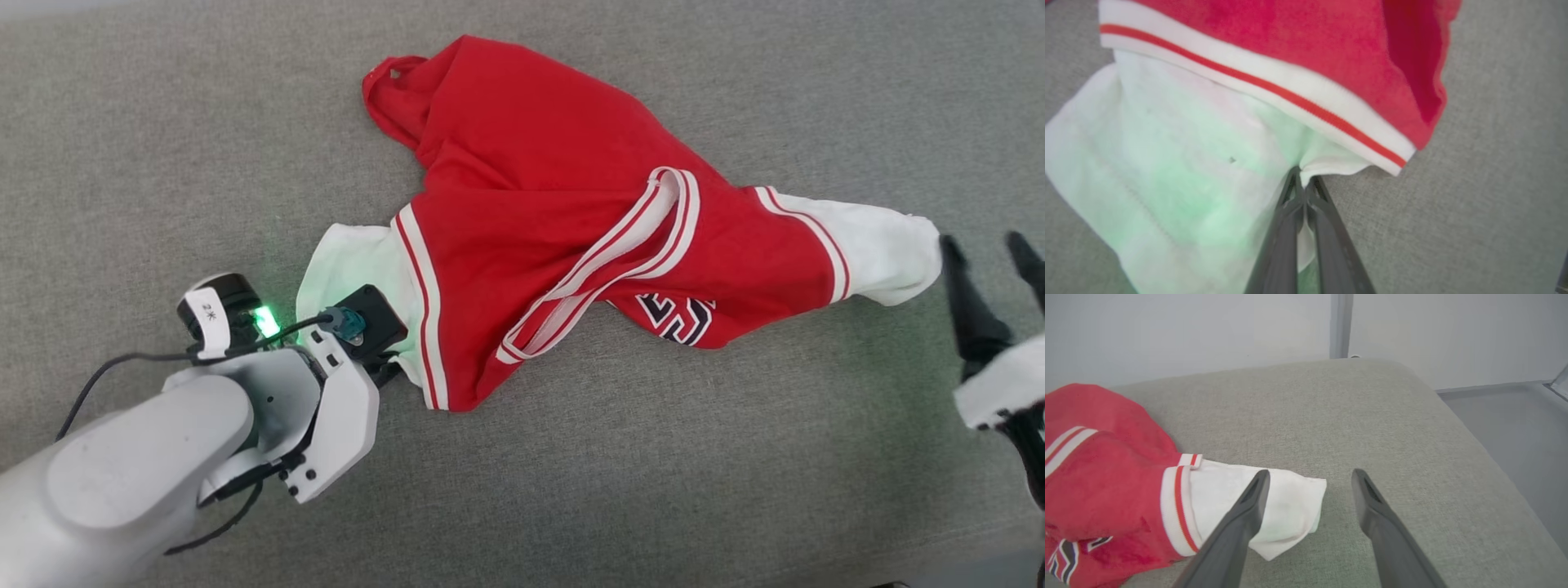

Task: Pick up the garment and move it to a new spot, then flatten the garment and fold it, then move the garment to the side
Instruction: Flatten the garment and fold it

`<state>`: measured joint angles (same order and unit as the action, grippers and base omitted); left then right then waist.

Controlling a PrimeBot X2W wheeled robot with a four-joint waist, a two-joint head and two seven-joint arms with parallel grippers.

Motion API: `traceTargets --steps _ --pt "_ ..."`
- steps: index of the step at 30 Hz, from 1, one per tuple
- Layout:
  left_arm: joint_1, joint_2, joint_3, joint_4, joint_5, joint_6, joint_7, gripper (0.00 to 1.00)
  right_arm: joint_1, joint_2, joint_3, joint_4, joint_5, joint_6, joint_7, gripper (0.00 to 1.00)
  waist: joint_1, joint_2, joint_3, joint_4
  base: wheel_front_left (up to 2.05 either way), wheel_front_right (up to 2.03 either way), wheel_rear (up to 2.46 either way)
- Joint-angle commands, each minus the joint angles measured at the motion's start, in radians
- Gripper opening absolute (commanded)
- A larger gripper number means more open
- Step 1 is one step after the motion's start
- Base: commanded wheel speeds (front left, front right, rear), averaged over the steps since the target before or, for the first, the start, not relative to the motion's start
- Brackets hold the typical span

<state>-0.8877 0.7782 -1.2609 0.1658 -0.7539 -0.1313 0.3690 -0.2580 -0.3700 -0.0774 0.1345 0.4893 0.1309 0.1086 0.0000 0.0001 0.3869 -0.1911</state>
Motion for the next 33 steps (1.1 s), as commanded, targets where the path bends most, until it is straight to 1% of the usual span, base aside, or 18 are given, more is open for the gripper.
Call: traceTargets --steps 1,4,8,11,12,16,19,21,25,31,32,33 --pt "0.034 -0.013 -0.036 0.028 0.009 0.003 0.016 0.00 -0.027 -0.026 0.035 -0.008 -0.005 0.000 0.027 1.00 0.0000 -0.0001 0.008 0.004 0.00 0.00 0.00" --pt "0.020 -0.017 -0.036 0.023 0.015 0.003 0.016 0.00 -0.097 -0.113 0.135 -0.010 0.004 0.000 0.116 1.00 0.0000 -0.0001 0.019 0.011 0.00 0.00 0.00" --pt "0.012 -0.026 -0.036 0.007 0.031 0.003 0.019 0.00 -0.226 -0.226 0.276 0.010 0.061 0.000 0.250 1.00 0.0000 -0.0001 0.031 0.026 0.00 0.00 0.00" --pt "0.011 -0.042 -0.036 -0.007 0.044 0.003 0.025 0.00 -0.325 -0.280 0.368 0.048 0.123 0.000 0.339 1.00 0.0000 -0.0001 0.042 0.042 0.00 0.00 0.00" --pt "0.011 -0.042 -0.036 -0.007 0.044 0.003 0.025 0.00 -0.325 -0.280 0.368 0.048 0.123 0.000 0.339 1.00 0.0000 -0.0001 0.042 0.042 0.00 0.00 0.00" --pt "0.002 -0.058 -0.038 -0.018 0.056 0.003 0.030 0.00 -0.410 -0.339 0.493 0.104 0.193 0.000 0.461 1.00 0.0000 -0.0001 0.057 0.062 0.00 0.00 0.00" --pt "-0.003 -0.065 -0.039 -0.026 0.061 0.003 0.030 0.00 -0.442 -0.368 0.579 0.124 0.246 0.000 0.518 1.00 0.0000 -0.0001 0.070 0.071 0.00 0.00 0.00" --pt "-0.009 -0.066 -0.039 -0.030 0.063 0.003 0.031 0.00 -0.466 -0.381 0.611 0.137 0.268 0.000 0.511 1.00 0.0000 -0.0001 0.081 0.073 0.00 0.00 0.00" --pt "-0.029 -0.068 -0.040 -0.035 0.068 0.003 0.033 0.00 -0.503 -0.386 0.678 0.172 0.296 0.000 0.494 1.00 0.0000 -0.0001 0.106 0.073 0.00 0.00 0.00" --pt "-0.053 -0.077 -0.040 -0.043 0.077 0.004 0.038 0.00 -0.553 -0.380 0.795 0.227 0.317 0.000 0.494 1.00 0.0000 -0.0001 0.129 0.073 0.00 0.00 0.00" --pt "-0.055 -0.079 -0.040 -0.044 0.077 0.004 0.037 0.00 -0.559 -0.378 0.812 0.235 0.322 0.000 0.492 0.79 0.0000 -0.0001 0.130 0.074 0.00 0.00 0.00" --pt "-0.058 -0.080 -0.040 -0.045 0.075 0.004 0.032 0.00 -0.566 -0.377 0.829 0.242 0.324 0.000 0.490 0.45 0.0000 -0.0001 0.131 0.075 0.00 0.00 0.00"
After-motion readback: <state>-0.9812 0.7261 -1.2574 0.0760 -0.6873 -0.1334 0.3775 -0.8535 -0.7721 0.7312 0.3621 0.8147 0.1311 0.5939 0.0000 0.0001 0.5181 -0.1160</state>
